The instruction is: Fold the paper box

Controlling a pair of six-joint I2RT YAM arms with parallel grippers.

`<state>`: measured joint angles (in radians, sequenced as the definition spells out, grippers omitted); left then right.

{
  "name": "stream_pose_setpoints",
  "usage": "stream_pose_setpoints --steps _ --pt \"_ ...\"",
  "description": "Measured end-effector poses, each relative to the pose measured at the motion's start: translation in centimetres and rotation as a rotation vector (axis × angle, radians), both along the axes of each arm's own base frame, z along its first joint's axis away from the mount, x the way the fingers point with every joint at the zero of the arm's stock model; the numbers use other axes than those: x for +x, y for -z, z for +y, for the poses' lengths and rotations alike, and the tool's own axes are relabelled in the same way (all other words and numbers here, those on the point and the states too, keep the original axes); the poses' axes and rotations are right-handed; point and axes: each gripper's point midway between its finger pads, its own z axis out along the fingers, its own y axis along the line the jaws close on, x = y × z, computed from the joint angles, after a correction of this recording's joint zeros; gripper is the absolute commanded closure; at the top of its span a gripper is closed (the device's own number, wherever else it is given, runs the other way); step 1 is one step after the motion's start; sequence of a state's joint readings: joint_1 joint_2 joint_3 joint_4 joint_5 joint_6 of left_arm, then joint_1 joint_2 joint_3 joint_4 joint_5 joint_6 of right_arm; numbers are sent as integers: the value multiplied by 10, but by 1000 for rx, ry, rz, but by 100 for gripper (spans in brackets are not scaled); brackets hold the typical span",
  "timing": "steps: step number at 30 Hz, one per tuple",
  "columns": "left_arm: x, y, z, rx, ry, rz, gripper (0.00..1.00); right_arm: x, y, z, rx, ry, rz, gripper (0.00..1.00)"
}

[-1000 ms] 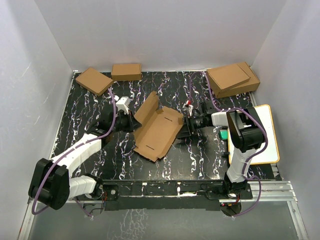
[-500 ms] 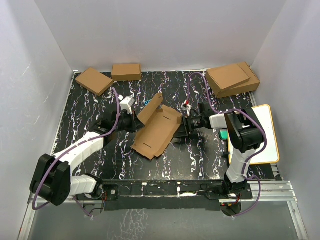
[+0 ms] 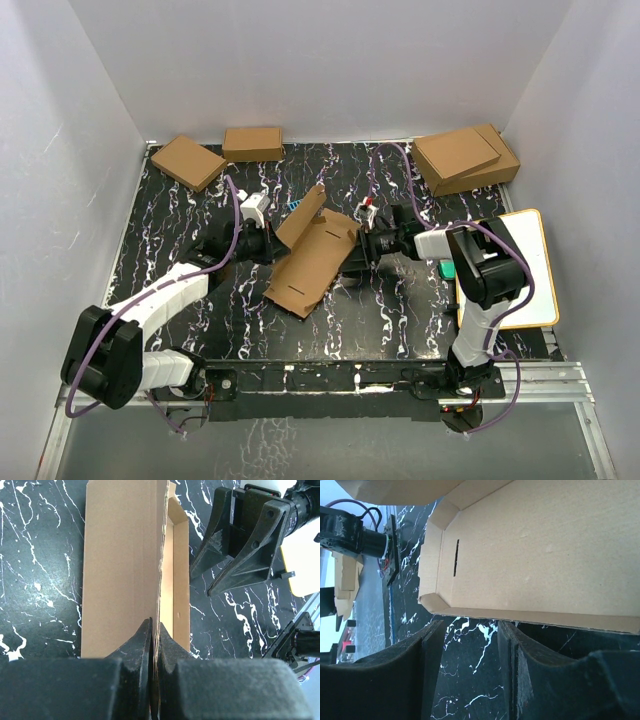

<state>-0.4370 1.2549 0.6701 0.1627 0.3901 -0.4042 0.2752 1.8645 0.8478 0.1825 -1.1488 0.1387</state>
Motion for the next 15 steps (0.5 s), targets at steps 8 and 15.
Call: stream_pose_setpoints --steps 8,15 --pt "0 -1 -1 -4 2 -2 100 1 5 7 -45 10 -9 49" --pt "2 1 -3 -11 5 5 100 8 13 8 -91 63 18 54"
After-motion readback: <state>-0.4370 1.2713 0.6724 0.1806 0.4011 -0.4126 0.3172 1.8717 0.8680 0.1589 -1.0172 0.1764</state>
